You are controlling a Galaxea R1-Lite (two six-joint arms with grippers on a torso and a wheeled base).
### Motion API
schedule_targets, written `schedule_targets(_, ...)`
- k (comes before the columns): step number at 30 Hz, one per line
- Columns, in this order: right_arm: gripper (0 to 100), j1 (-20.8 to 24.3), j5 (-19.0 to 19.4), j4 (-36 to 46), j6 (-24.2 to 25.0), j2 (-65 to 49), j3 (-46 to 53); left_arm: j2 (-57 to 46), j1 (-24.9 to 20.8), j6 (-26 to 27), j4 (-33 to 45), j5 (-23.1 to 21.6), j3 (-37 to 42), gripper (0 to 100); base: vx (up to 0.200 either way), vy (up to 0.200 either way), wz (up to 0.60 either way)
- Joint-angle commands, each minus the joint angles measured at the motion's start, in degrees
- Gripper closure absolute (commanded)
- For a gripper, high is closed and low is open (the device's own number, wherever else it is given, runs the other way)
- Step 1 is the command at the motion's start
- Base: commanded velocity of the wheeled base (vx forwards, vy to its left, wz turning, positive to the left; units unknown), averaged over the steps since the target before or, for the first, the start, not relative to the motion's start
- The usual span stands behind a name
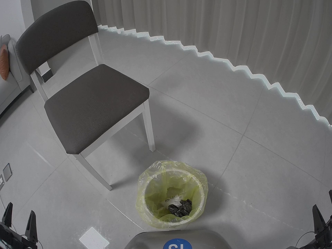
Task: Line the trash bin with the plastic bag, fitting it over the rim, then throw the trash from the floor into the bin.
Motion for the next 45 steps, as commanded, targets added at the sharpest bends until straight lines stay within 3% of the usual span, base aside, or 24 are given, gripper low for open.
schedule_targets(1,0,0.0,-0.1,0.4,1.2,-0.3,1.4,-0.8,0.0,0.1,-0.1,0.0,0.6,0,0.000,0.000,0.00)
schedule_targets(7,0,-0.1,-0.1,2.2,0.0,-0.3,0.8,-0.8,0.0,0.7,-0.1,-0.7,0.6,0,0.000,0.000,0.00)
schedule_targets(13,0,-0.1,-3.0,2.2,-8.3,-0.3,0.8,-0.8,0.1,0.8,-0.1,-0.7,0.7,0,0.000,0.000,0.00)
schedule_targets(21,0,0.0,-2.0,3.0,-8.4,-0.3,0.6,-0.8,0.0,0.9,-0.1,-0.7,0.7,0,0.000,0.000,0.00)
schedule_targets(25,0,0.0,0.9,2.5,-8.1,-0.3,0.7,-0.8,0.0,1.1,-0.1,-0.7,0.7,0,0.000,0.000,0.00)
schedule_targets(33,0,0.0,1.3,2.3,-8.0,-0.2,0.8,-0.8,0.0,2.7,-0.1,-0.8,0.7,0,0.000,0.000,0.00)
schedule_targets(35,0,-0.1,2.9,0.0,-8.1,-0.3,1.4,-0.8,0.1,2.6,-0.1,-0.9,0.7,0,0.000,0.000,0.00)
schedule_targets(45,0,-0.1,1.1,1.4,-8.2,-0.3,0.9,-0.8,0.1,2.2,-0.8,-0.5,0.8,0,0.000,0.000,0.00)
